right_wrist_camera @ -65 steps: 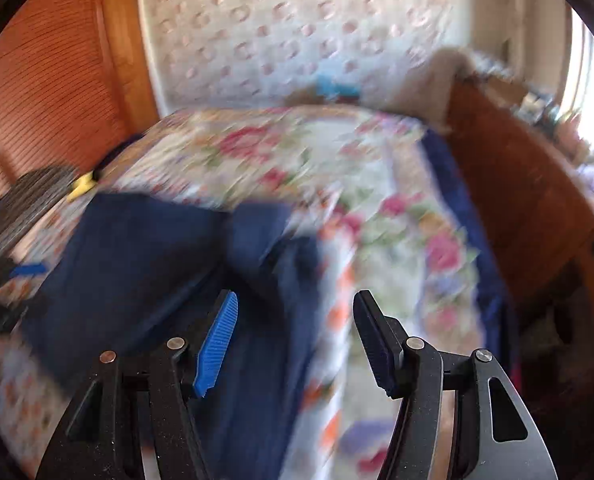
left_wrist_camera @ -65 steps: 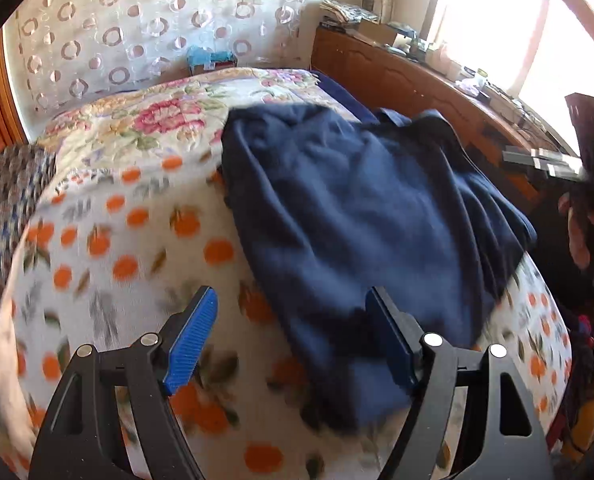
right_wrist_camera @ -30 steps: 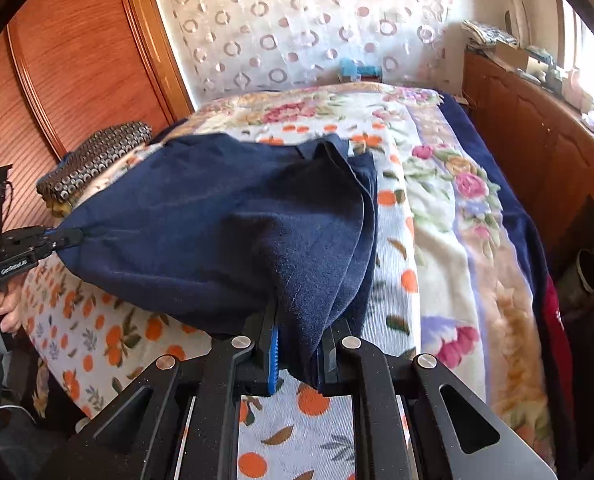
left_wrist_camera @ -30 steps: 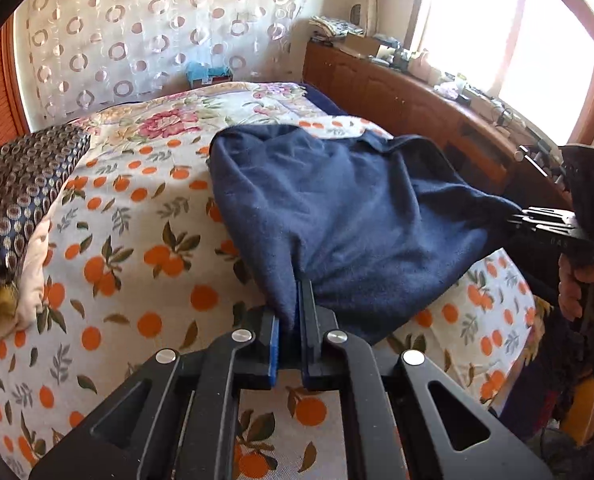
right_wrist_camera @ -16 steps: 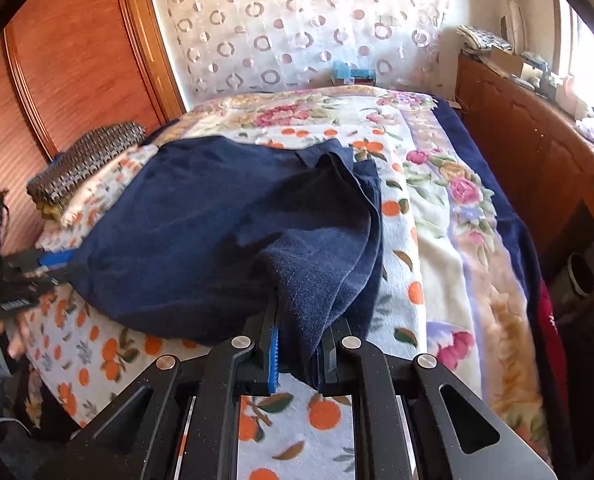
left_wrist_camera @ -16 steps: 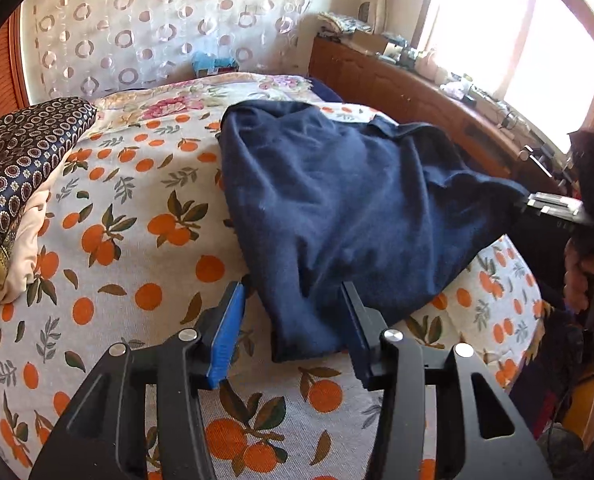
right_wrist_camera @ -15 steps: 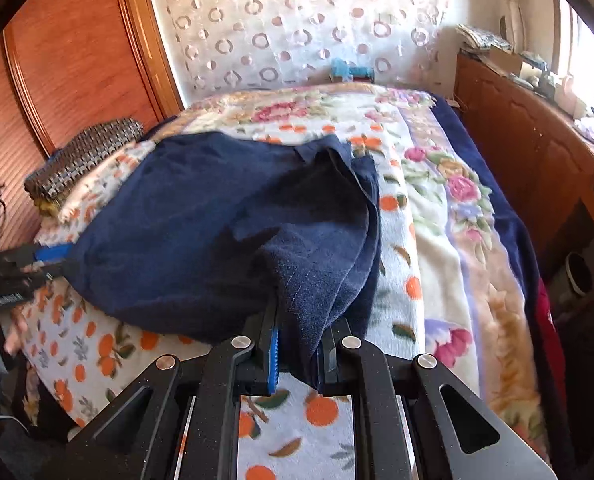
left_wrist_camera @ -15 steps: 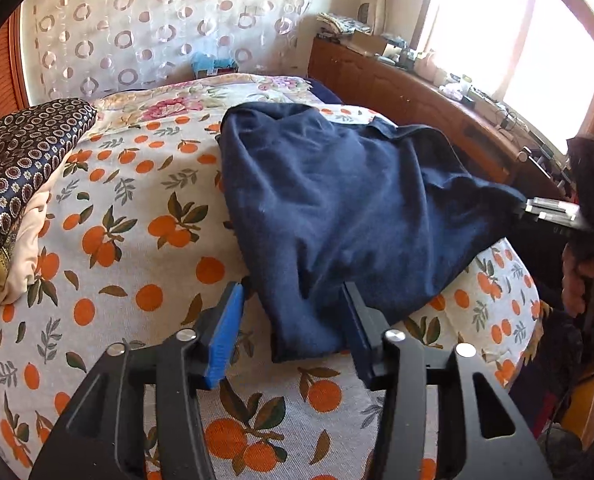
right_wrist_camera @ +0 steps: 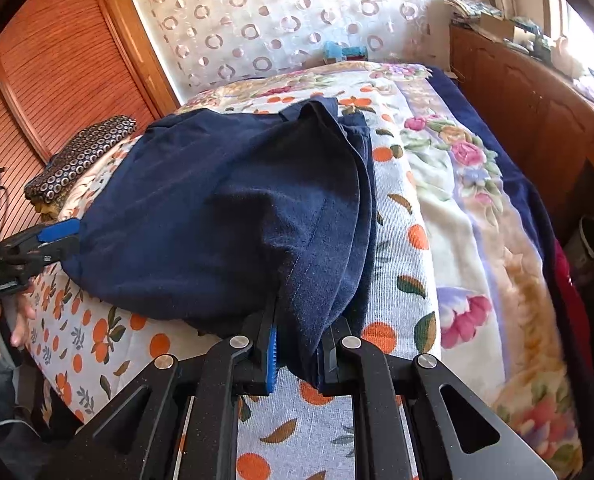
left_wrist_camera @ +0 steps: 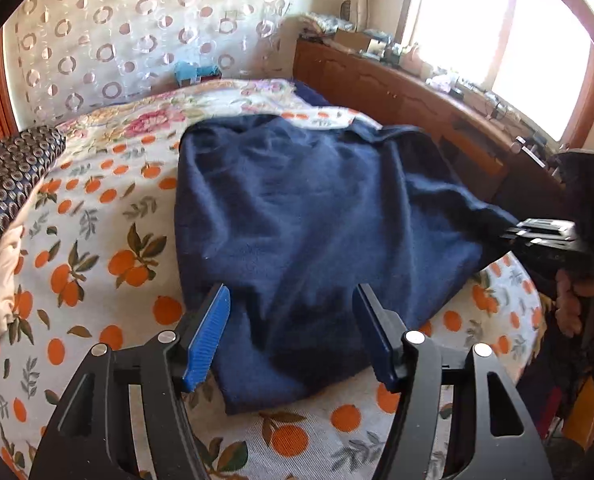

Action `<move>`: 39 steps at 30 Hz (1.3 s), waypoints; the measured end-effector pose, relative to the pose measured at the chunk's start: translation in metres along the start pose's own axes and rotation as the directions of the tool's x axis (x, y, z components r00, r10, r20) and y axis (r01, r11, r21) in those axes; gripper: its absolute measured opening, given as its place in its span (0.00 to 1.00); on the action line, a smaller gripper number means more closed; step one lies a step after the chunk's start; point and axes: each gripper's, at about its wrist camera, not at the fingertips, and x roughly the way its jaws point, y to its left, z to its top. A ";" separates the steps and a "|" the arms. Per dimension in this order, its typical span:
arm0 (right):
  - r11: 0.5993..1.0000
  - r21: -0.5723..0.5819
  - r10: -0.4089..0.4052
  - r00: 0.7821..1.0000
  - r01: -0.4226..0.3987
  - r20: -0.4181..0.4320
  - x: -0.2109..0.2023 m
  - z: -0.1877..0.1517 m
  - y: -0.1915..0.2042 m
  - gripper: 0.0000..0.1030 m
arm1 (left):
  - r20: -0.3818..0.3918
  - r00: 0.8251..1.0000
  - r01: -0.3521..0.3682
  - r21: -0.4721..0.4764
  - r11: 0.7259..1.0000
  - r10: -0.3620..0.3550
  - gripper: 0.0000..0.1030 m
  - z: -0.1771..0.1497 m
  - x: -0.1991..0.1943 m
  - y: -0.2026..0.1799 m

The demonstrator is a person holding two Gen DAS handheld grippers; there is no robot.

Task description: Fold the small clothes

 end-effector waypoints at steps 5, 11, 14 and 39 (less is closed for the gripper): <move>1.000 0.012 0.003 1.000 -0.003 0.021 -0.001 0.003 0.001 0.12 | -0.030 1.000 -0.004 -0.021 1.000 0.003 0.63 -0.007 0.016 0.004; 0.999 -0.030 -0.012 1.000 0.012 0.025 -0.007 0.011 0.012 0.12 | -0.028 1.000 -0.001 -0.025 1.000 0.000 0.63 -0.009 0.015 0.005; 1.000 -0.026 0.001 0.999 0.000 0.044 -0.011 0.018 0.014 0.12 | -0.021 1.000 0.004 -0.031 1.000 -0.005 0.63 -0.011 0.012 0.007; 0.862 -0.320 0.372 0.920 -0.393 -0.126 0.069 0.033 0.245 0.18 | 0.079 0.982 -0.147 -0.240 0.960 0.170 0.63 -0.063 -0.099 0.121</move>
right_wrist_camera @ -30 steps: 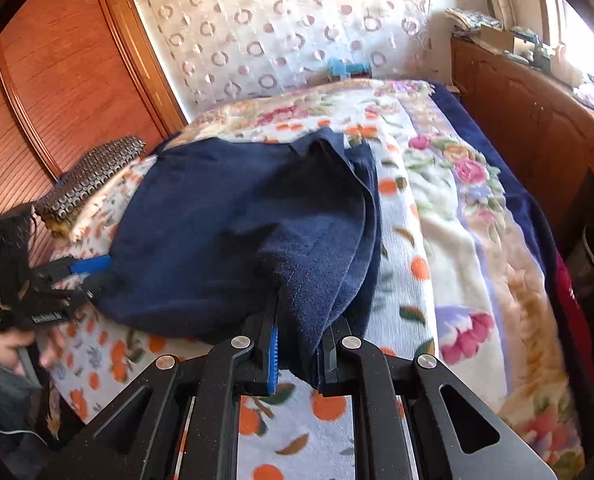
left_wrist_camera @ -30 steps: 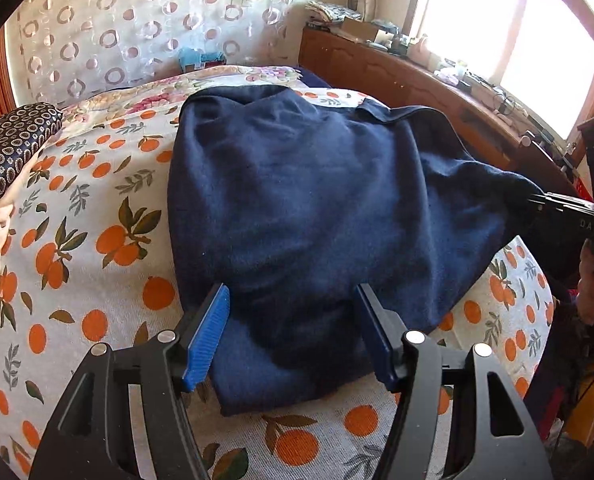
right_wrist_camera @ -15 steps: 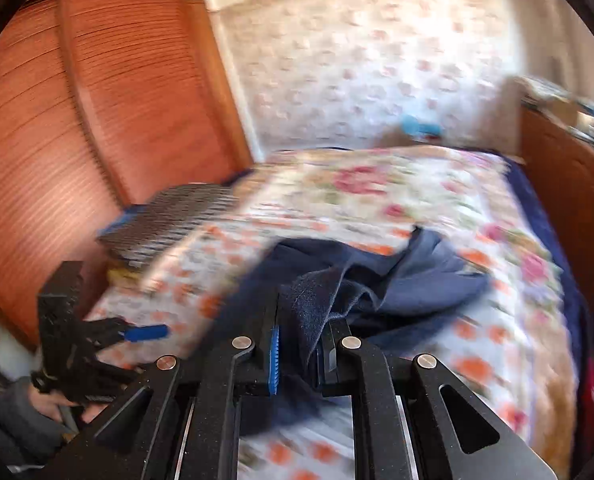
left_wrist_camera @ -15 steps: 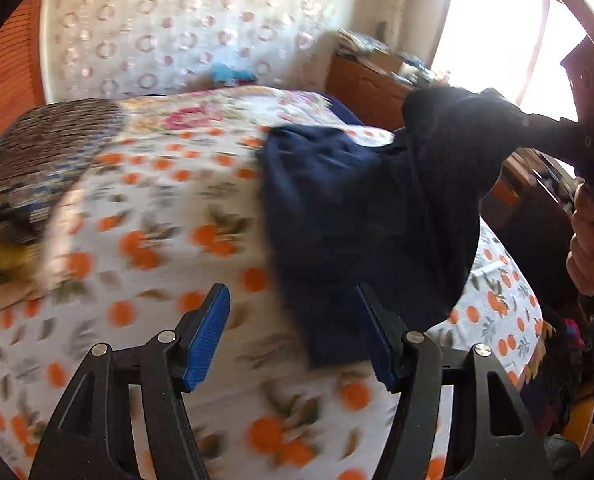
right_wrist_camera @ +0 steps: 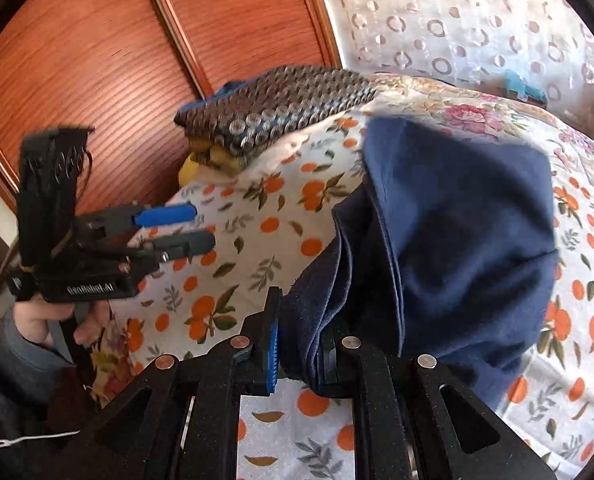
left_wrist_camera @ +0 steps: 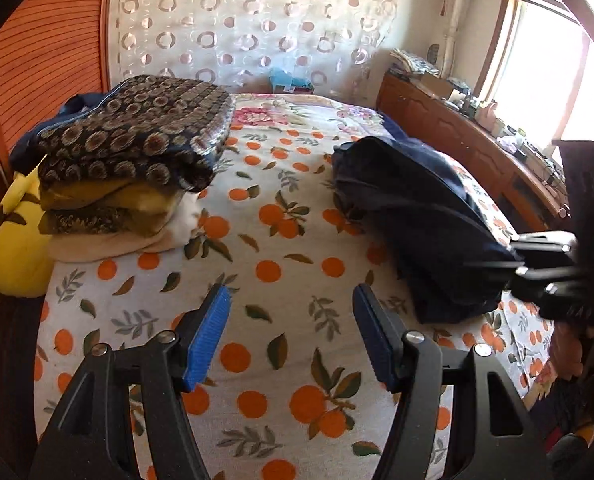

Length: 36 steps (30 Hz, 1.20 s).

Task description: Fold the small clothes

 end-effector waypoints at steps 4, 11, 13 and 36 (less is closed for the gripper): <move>0.999 -0.016 -0.045 0.996 0.046 0.071 -0.034 0.003 0.002 0.54 | 0.020 0.999 0.025 0.010 1.000 -0.025 0.63 0.009 0.003 -0.012; 0.984 0.008 -0.178 0.975 0.178 0.136 -0.067 0.010 -0.031 0.62 | 0.025 0.997 0.073 0.021 0.997 -0.074 0.63 0.023 0.013 -0.034; 0.972 0.021 -0.236 0.965 0.235 0.118 -0.056 0.016 -0.049 0.63 | 0.021 0.996 0.089 0.030 0.996 -0.089 0.63 0.030 0.021 -0.046; 0.963 0.270 0.024 0.998 -0.010 -0.051 0.049 0.055 -0.153 0.48 | -0.092 0.982 0.157 -0.104 0.982 -0.167 0.47 0.005 0.082 -0.077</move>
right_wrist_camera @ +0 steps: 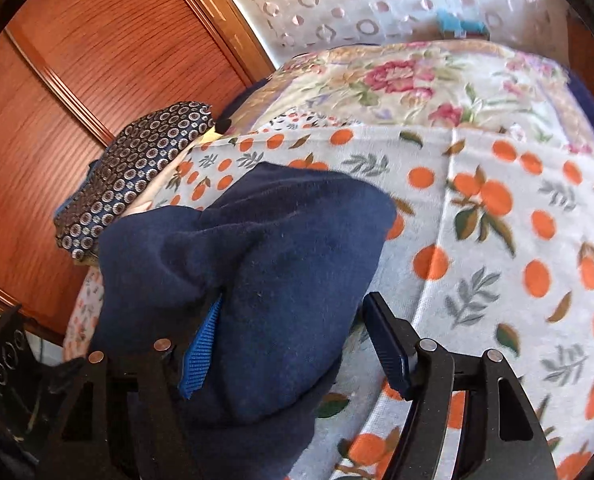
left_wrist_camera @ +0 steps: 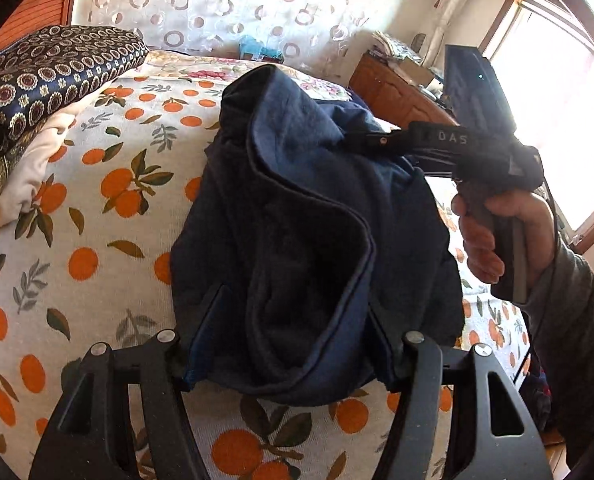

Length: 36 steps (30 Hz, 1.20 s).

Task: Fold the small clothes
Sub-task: 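Carry the lifted shirt bundle with both grippers toward the pillow by the wardrobe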

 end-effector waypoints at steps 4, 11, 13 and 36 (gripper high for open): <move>0.999 -0.042 -0.004 1.000 0.005 0.014 -0.007 -0.003 0.015 0.26 | -0.051 0.992 0.116 -0.073 0.991 -0.120 0.25 -0.006 0.005 0.003; 0.988 -0.142 -0.045 0.988 0.067 0.148 -0.049 0.000 0.070 0.22 | 0.055 0.971 0.238 -0.099 0.966 -0.234 0.12 0.006 -0.036 0.006; 0.981 -0.179 -0.041 0.981 0.075 0.188 -0.064 0.007 0.094 0.22 | 0.107 0.967 0.236 -0.054 0.970 -0.230 0.12 0.016 -0.059 0.002; 0.830 -0.519 0.359 0.907 -0.203 0.219 -0.036 0.142 0.367 0.21 | 0.503 0.853 -0.115 -0.086 0.990 0.143 0.12 0.063 -0.325 0.130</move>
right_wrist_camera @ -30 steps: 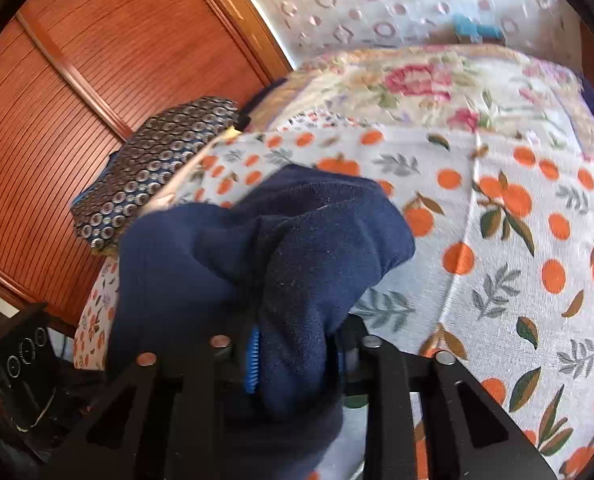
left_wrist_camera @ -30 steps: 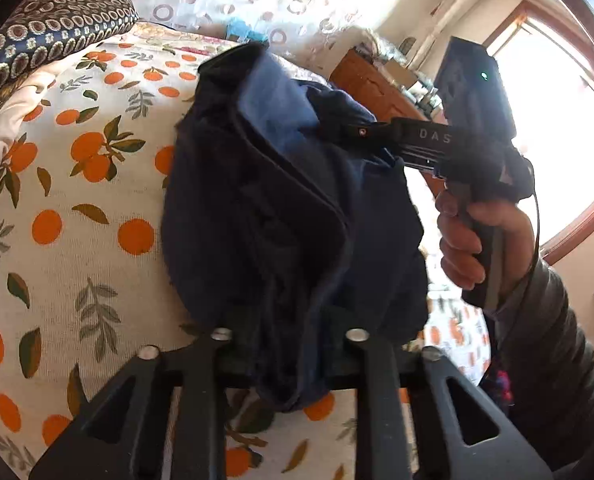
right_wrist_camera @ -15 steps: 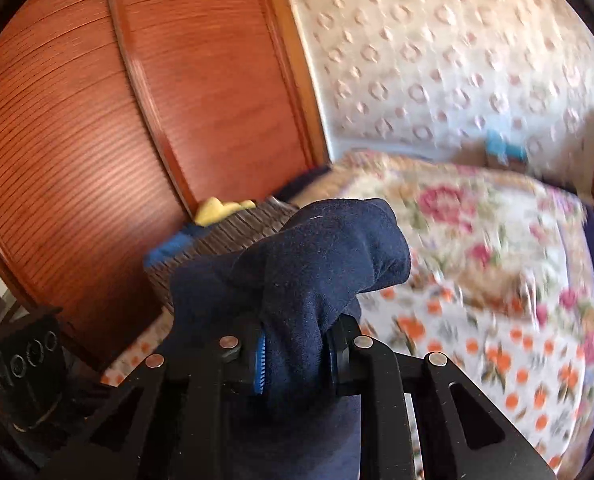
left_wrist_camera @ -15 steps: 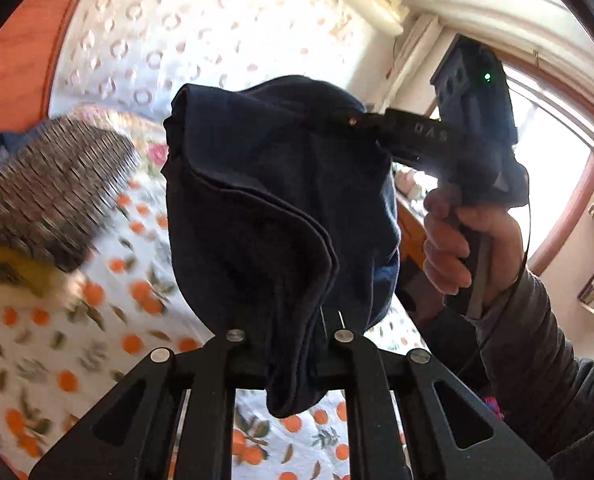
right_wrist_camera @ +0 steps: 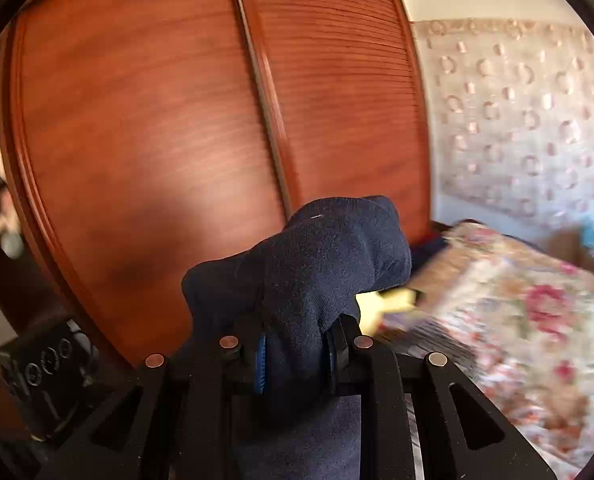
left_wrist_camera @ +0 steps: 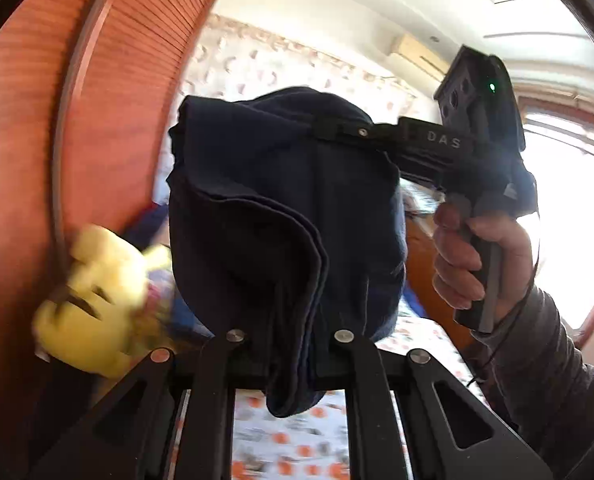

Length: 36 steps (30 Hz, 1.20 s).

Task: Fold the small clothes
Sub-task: 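Carry the lifted shirt bundle with both grippers toward the pillow by the wardrobe, then lower the shirt bundle onto the patterned pillow and open both grippers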

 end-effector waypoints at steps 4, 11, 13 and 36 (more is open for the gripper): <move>0.989 0.138 0.054 0.998 -0.056 0.023 0.031 -0.011 -0.061 0.21 | -0.016 0.998 -0.054 0.038 0.998 0.054 0.12 0.022 0.015 0.018; 0.936 0.321 -0.088 0.981 0.141 -0.173 0.105 -0.106 -0.214 0.21 | -0.292 0.949 -0.102 0.072 0.992 0.119 0.12 -0.022 0.163 0.050; 0.927 0.316 -0.128 0.962 0.202 -0.241 0.115 -0.130 -0.245 0.22 | -0.339 0.933 -0.105 0.070 0.992 0.123 0.12 -0.039 0.191 0.056; 0.927 -0.028 -0.370 0.901 0.374 -0.227 0.167 -0.135 -0.168 0.52 | -0.320 0.928 -0.174 0.083 0.981 0.192 0.23 -0.059 0.215 0.067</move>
